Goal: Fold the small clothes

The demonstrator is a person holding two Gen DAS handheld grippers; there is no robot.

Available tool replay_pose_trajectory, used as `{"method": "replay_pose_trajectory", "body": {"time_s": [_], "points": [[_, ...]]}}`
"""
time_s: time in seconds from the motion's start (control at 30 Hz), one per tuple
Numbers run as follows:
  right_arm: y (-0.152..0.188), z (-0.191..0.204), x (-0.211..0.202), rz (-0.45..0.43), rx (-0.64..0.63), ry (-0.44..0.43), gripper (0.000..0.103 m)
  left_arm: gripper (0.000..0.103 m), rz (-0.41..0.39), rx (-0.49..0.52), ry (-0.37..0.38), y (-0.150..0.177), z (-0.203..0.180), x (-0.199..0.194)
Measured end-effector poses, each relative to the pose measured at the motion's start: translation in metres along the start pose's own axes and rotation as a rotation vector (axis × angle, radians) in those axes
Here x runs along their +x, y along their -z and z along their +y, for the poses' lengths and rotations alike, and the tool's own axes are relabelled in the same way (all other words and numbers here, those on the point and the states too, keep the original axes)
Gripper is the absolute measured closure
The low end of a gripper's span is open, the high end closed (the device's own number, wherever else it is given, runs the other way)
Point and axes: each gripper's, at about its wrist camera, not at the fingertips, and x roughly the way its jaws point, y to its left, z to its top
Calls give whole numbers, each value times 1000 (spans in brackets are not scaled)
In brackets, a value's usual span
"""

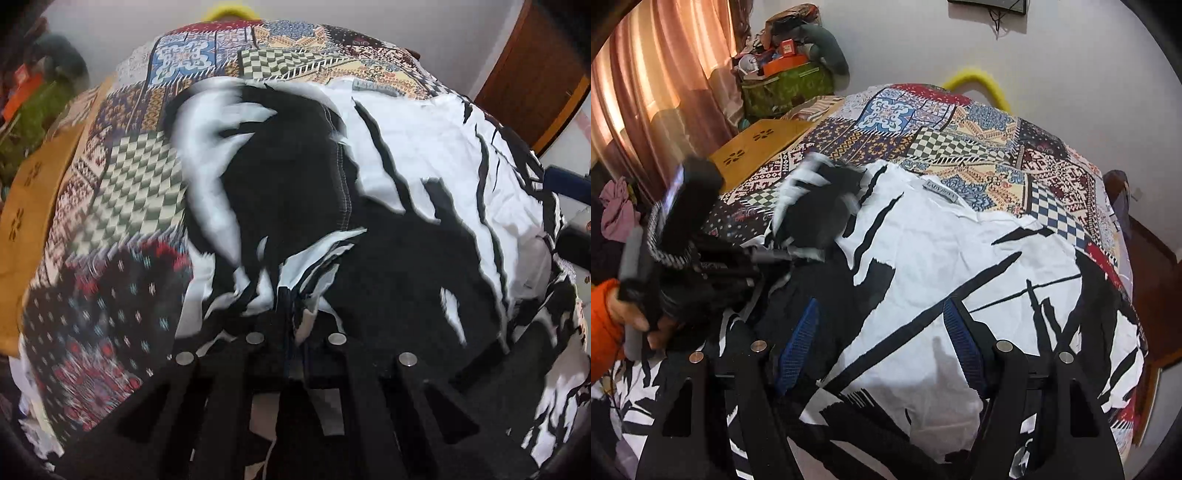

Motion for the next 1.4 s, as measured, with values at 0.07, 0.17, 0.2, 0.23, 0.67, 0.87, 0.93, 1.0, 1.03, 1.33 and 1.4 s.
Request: {"method": "replay_pose_trajectory", "body": {"time_s": [0.07,0.17,0.2,0.23,0.67,0.87,0.93,1.0,1.03,1.33,1.4], "points": [[-1,0,2,2,1,-11,36,96,-1,-1,2,3,1,-6],[-7,3,5,-1,0,-30,36,80,-21,5,3,6,5,-22],[-10,4,7,-2,2,-39,36,73,-39,12,-12,7,8,-30],[-13,5,9,-4,5,-47,36,61,-61,12,-22,8,10,-37],[-76,6,74,55,10,-89,36,42,-138,-176,-20,-3,73,-57],[-99,12,108,59,-60,-58,36,42,-65,-165,15,-2,72,-16],[-104,16,123,72,-93,-58,36,42,-55,-166,16,-1,71,-7],[-108,17,138,99,-104,-77,37,42,-56,-166,17,0,71,-2],[-108,17,145,113,-102,-89,37,42,-60,-165,16,1,72,-1],[-98,17,161,119,-22,-168,97,49,-88,-150,-5,5,72,-3],[-98,16,154,95,-30,-138,97,51,-89,-168,-14,6,76,-3]]}}
